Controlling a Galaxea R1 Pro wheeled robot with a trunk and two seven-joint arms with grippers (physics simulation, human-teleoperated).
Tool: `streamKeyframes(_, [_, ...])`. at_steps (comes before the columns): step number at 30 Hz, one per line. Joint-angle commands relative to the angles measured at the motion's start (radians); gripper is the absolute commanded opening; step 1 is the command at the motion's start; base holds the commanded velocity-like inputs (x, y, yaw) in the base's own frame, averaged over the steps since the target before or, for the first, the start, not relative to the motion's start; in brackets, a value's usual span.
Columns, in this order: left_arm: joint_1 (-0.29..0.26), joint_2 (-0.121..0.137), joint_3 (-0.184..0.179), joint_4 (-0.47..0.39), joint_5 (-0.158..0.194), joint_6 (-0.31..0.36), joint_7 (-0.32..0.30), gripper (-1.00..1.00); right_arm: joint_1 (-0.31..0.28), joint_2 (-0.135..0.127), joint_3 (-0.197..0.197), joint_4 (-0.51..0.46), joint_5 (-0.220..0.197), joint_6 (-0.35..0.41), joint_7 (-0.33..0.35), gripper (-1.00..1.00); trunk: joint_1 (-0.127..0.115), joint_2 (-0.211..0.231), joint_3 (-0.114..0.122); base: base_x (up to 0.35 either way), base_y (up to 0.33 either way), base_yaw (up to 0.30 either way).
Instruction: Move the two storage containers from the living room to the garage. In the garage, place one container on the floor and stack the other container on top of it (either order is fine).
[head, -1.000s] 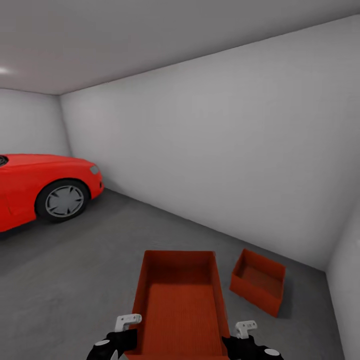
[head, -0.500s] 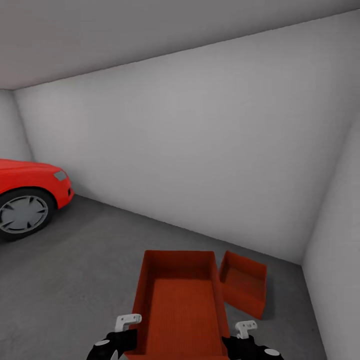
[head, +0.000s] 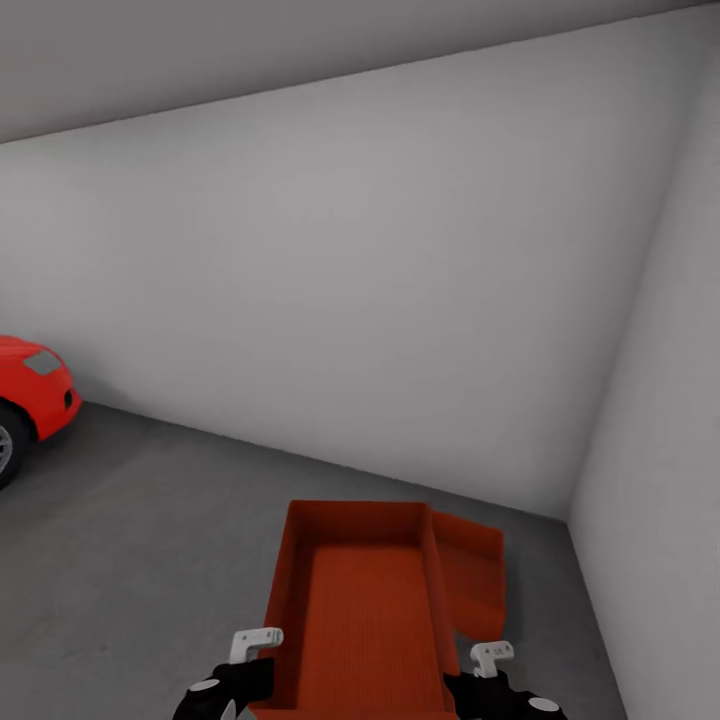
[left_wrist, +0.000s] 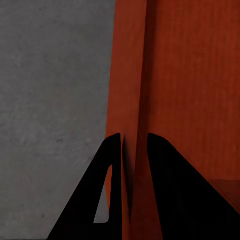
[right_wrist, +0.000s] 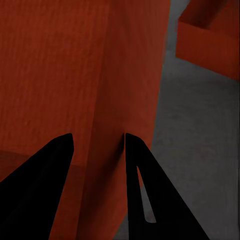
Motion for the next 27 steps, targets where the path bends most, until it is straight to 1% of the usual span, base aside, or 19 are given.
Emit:
streamKeyframes(1, [-0.001, -0.030, 0.008, -0.033, 0.006, -0.034, 0.003, -1.00, 0.000, 0.027, -0.007, 0.004, 0.020, -0.002, 0.009, -1.00, 0.001, -0.001, -0.003, 0.325, 0.000, -0.223])
streamKeyframes(27, [-0.001, -0.029, 0.008, -0.033, 0.006, -0.034, 0.003, -1.00, 0.000, 0.027, -0.007, 0.004, 0.020, -0.003, 0.009, -1.00, 0.001, -0.001, -0.033, 0.325, 0.000, -0.220])
